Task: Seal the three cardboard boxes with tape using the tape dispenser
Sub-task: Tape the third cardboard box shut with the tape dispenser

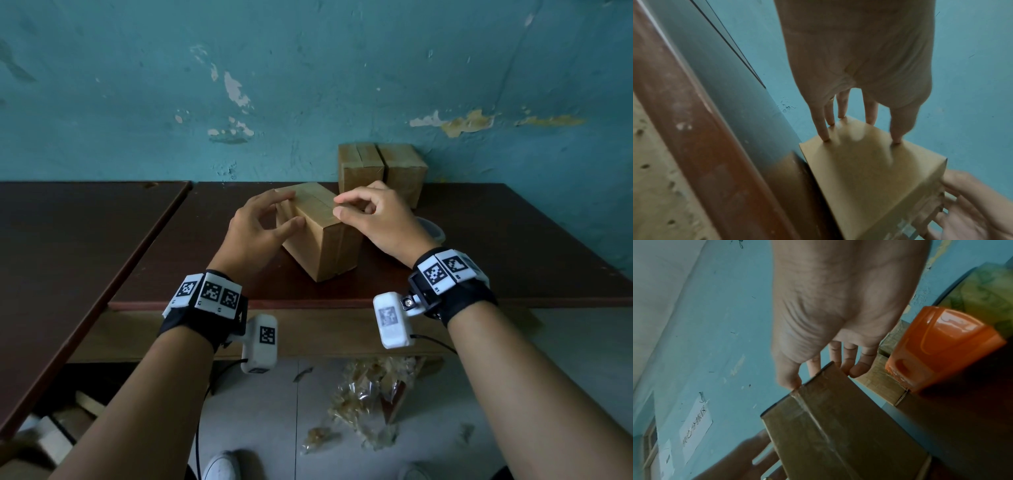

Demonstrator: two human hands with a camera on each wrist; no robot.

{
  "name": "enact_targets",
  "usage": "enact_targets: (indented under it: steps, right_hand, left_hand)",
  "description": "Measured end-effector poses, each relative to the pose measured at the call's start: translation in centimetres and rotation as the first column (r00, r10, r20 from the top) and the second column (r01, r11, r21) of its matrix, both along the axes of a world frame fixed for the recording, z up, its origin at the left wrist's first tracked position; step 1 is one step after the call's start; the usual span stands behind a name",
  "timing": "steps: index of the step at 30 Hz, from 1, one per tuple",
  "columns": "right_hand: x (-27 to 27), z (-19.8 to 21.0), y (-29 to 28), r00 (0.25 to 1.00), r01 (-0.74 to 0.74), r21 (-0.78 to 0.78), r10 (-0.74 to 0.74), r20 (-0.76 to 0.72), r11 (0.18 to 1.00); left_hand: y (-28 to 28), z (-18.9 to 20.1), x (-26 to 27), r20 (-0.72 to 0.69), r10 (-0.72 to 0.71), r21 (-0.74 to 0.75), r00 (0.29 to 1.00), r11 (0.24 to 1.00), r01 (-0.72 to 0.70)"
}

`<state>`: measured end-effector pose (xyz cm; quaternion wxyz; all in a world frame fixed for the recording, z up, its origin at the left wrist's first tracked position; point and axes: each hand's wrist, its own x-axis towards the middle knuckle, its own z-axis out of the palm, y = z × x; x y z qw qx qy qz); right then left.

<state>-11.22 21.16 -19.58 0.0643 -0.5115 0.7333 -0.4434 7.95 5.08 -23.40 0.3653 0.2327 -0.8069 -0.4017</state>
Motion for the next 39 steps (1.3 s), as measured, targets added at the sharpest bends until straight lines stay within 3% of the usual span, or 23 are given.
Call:
enact_targets:
  steps: [8, 22, 29, 32, 35, 39]
  right_hand:
    - [0.7, -0.5, -0.6, 0.999, -0.031, -0.011, 0.030, -0.034, 0.999]
    - [0.3, -0.8, -0.3, 0.997, -0.079, 0.030, 0.080, -0.011, 0.996]
    - [-0.7, -1.0, -0.2, 0.994, -0.099, -0.008, 0.099, 0.048, 0.995]
    - [-1.5, -0.7, -0.1, 0.998, 0.027, -0.076, -0.023, 0.053, 0.997]
    - [-2.9, -0.6, 0.6, 0.972, 0.220, -0.111, -0.227, -0.055, 0.969]
    - [-4.7, -1.4, 1.4, 0.898, 0.405, -0.031, -0.404, -0.174, 0.914]
  left_hand:
    - [1.3, 0.5, -0.3, -0.008, -0.173, 0.202, 0.985, 0.964, 0.171]
    - [2.4, 0.8, -0.3, -0.036, -0.265, 0.120, 0.963, 0.956, 0.268]
    - [2.5, 0.9, -0.3, -0.036, -0.187, 0.137, 0.982, 0.972, 0.190]
    - [2.5, 1.2, -0.2, -0.032, -0.169, 0.117, 0.985, 0.978, 0.172]
    - [2.3, 1.2, -0.2, -0.046, -0.168, 0.124, 0.985, 0.977, 0.172]
    - [2.1, 1.1, -0.1, -0.011, -0.156, 0.104, 0.988, 0.982, 0.156]
